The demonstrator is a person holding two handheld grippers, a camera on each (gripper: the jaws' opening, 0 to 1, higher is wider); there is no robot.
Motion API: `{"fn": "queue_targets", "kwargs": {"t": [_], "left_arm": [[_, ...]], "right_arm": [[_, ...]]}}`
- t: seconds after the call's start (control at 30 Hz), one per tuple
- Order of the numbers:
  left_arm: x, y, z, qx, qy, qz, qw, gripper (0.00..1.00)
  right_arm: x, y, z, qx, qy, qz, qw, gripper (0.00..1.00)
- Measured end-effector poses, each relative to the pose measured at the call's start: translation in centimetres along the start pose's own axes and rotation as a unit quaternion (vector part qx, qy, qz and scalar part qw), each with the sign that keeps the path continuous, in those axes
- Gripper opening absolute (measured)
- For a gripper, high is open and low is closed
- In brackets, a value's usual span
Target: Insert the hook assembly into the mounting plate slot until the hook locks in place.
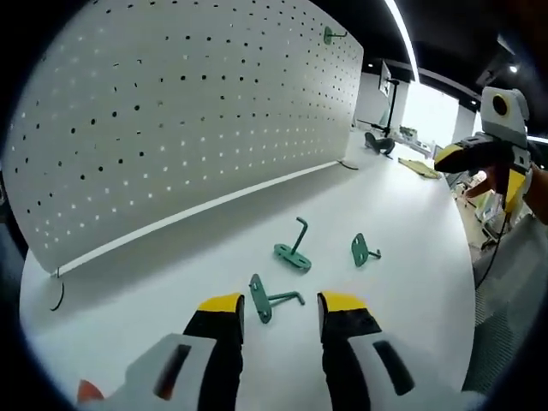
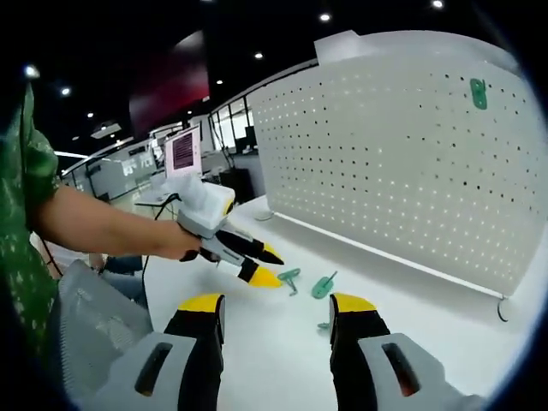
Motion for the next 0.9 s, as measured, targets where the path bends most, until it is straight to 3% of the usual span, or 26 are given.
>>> {"fn": "queue_targets", "kwargs": {"t": [0.9], "left_arm": [[-0.1,-1.0,0.5,-0.021,0.014,0.009,0.9996,0.15]], "right_arm": [[0.0,-0.5,0.0,-0.014,0.001,0.004,0.9999,0.49]]}}
Point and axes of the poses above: the point that each gripper's makers call its tool centre point, and the gripper's own axes: x roughly backward along the fingers, z roughly to its left, y roughly out of its top, the point moved 7 cm from there along x, roughly backward along the fingers, and after that the axes turned 15 degrees about x, right-handed, at the moved point
